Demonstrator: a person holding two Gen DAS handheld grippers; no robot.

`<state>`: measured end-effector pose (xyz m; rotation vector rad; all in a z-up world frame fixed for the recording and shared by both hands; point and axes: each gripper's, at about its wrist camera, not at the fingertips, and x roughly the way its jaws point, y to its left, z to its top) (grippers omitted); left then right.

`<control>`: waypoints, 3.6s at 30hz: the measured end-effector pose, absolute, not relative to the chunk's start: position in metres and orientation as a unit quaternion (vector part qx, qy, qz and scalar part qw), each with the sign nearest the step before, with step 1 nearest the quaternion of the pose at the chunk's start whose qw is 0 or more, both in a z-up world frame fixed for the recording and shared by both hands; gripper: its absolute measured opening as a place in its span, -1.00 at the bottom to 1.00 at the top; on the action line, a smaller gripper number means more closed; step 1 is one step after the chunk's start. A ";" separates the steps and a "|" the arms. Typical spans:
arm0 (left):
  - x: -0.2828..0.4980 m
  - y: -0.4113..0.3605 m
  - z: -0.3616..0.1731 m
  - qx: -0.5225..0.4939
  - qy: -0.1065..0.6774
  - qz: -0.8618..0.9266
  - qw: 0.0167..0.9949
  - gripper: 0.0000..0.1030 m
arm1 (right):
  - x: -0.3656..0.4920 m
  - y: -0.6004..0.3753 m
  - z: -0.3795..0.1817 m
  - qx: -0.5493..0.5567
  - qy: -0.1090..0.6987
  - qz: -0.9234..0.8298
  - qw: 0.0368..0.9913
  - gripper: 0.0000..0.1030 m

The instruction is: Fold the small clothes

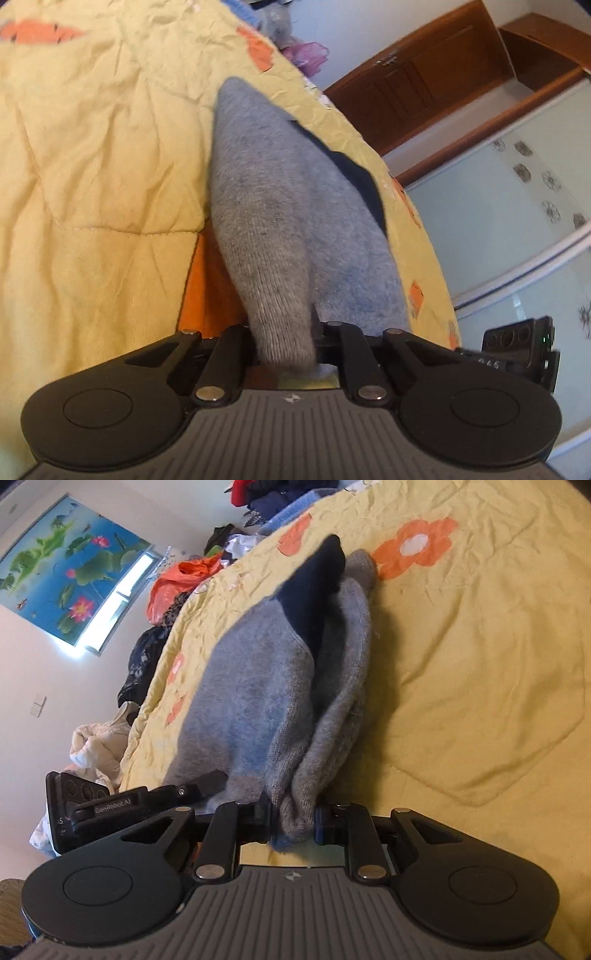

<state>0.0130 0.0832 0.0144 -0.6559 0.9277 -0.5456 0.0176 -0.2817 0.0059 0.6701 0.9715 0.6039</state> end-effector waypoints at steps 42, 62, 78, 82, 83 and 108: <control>0.058 -0.008 0.066 -0.015 0.336 -0.182 0.924 1.00 | 0.079 -0.267 0.070 0.303 0.300 0.204 0.881 0.40; 0.060 -0.034 0.025 0.033 0.311 -0.145 0.939 1.00 | 0.072 -0.240 0.035 0.243 0.316 0.163 0.902 -0.01; 0.047 -0.019 0.037 0.010 0.312 -0.157 0.937 1.00 | 0.104 -0.225 0.027 0.200 0.355 0.177 0.896 -0.15; 0.012 0.030 0.049 -0.076 0.311 -0.180 0.930 1.00 | 0.054 -0.265 0.048 0.227 0.315 0.182 0.903 0.67; 0.008 0.042 0.048 -0.109 0.320 -0.191 0.922 1.00 | 0.044 -0.276 0.049 0.223 0.315 0.175 0.906 0.73; 0.012 0.064 0.037 -0.172 0.420 -0.214 0.865 0.53 | 0.004 -0.275 -0.005 0.308 0.434 0.235 0.813 -0.21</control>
